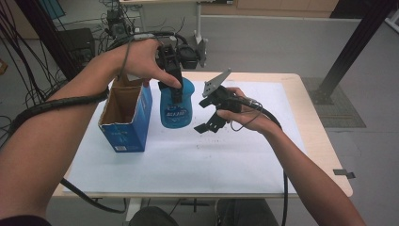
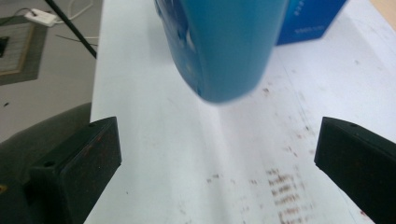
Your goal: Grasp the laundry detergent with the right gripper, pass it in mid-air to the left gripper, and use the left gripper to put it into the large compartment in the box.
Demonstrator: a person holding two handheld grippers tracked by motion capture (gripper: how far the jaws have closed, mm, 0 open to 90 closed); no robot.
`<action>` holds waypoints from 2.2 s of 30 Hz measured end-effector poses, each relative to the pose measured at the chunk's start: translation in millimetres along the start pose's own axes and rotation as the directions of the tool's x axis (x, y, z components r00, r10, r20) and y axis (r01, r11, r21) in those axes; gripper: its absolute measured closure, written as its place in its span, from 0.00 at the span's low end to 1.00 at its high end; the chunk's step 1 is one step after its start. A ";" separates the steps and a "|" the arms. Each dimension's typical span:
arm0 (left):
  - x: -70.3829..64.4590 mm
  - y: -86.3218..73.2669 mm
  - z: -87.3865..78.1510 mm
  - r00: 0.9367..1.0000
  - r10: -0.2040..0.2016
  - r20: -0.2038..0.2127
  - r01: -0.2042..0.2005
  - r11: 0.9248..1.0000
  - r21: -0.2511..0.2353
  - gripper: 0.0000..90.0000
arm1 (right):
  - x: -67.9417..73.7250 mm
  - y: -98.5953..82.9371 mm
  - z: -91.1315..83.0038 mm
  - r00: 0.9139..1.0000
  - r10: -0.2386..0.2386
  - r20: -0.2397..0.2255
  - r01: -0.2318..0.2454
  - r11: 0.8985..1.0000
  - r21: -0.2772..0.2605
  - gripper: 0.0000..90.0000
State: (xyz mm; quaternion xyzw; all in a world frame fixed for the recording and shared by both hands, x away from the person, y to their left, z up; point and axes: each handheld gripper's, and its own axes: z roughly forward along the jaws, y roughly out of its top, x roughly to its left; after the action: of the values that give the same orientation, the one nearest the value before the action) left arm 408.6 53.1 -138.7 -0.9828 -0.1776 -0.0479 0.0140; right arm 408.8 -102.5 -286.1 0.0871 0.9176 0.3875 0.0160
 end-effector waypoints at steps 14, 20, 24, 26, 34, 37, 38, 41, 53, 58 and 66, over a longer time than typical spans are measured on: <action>23.0 -20.2 -32.8 0.975 -0.220 -0.020 0.220 0.975 -0.009 0.41 | -1.6 -36.9 -45.5 0.985 0.070 0.157 -0.088 0.990 0.112 0.00; 37.3 -37.0 -52.5 0.940 -0.338 -0.048 0.338 0.941 -0.019 0.41 | -1.2 -53.5 -63.1 0.976 0.101 0.195 -0.130 0.981 0.143 0.00; 46.1 -50.5 -68.3 0.893 -0.447 -0.059 0.445 0.895 -0.039 0.41 | -0.6 -62.5 -74.5 0.970 0.121 0.210 -0.154 0.976 0.152 0.00; 50.5 -58.0 -76.9 0.865 -0.498 -0.065 0.495 0.867 -0.049 0.41 | 0.0 -66.6 -79.2 0.968 0.123 0.217 -0.159 0.975 0.158 0.00; 65.3 -89.3 -109.2 0.726 -0.684 -0.076 0.676 0.729 -0.103 0.41 | 1.6 -77.1 -91.6 0.960 0.140 0.244 -0.185 0.967 0.174 0.00; 70.0 -100.0 -119.0 0.665 -0.743 -0.074 0.732 0.668 -0.130 0.41 | 2.3 -78.8 -96.0 0.958 0.142 0.249 -0.191 0.964 0.185 0.00; 71.2 -103.4 -122.2 0.645 -0.761 -0.076 0.750 0.648 -0.131 0.41 | 2.5 -79.1 -96.7 0.957 0.145 0.251 -0.195 0.963 0.187 0.00; 74.1 -110.1 -127.8 0.601 -0.795 -0.078 0.783 0.606 -0.141 0.41 | 3.3 -80.0 -100.3 0.954 0.146 0.262 -0.202 0.958 0.202 0.00; 87.1 -123.7 -138.2 0.433 -0.899 -0.071 0.887 0.439 -0.145 0.41 | 5.5 -79.7 -114.9 0.933 0.155 0.326 -0.236 0.945 0.226 0.00; 92.4 -128.2 -135.3 0.377 -0.925 -0.043 0.914 0.379 -0.147 0.41 | 5.7 -82.2 -117.1 0.925 0.173 0.337 -0.258 0.939 0.226 0.00; 99.5 -131.8 -116.7 0.327 -0.944 -0.036 0.935 0.328 -0.137 0.41 | 4.3 -86.8 -117.7 0.919 0.186 0.349 -0.272 0.937 0.218 0.00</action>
State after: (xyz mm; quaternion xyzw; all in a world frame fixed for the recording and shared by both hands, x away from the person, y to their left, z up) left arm 444.7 205.9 -11.3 -0.6947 -0.7092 -0.1086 -0.0515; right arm 380.4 -244.6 -265.6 0.2584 0.9288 0.2425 0.1083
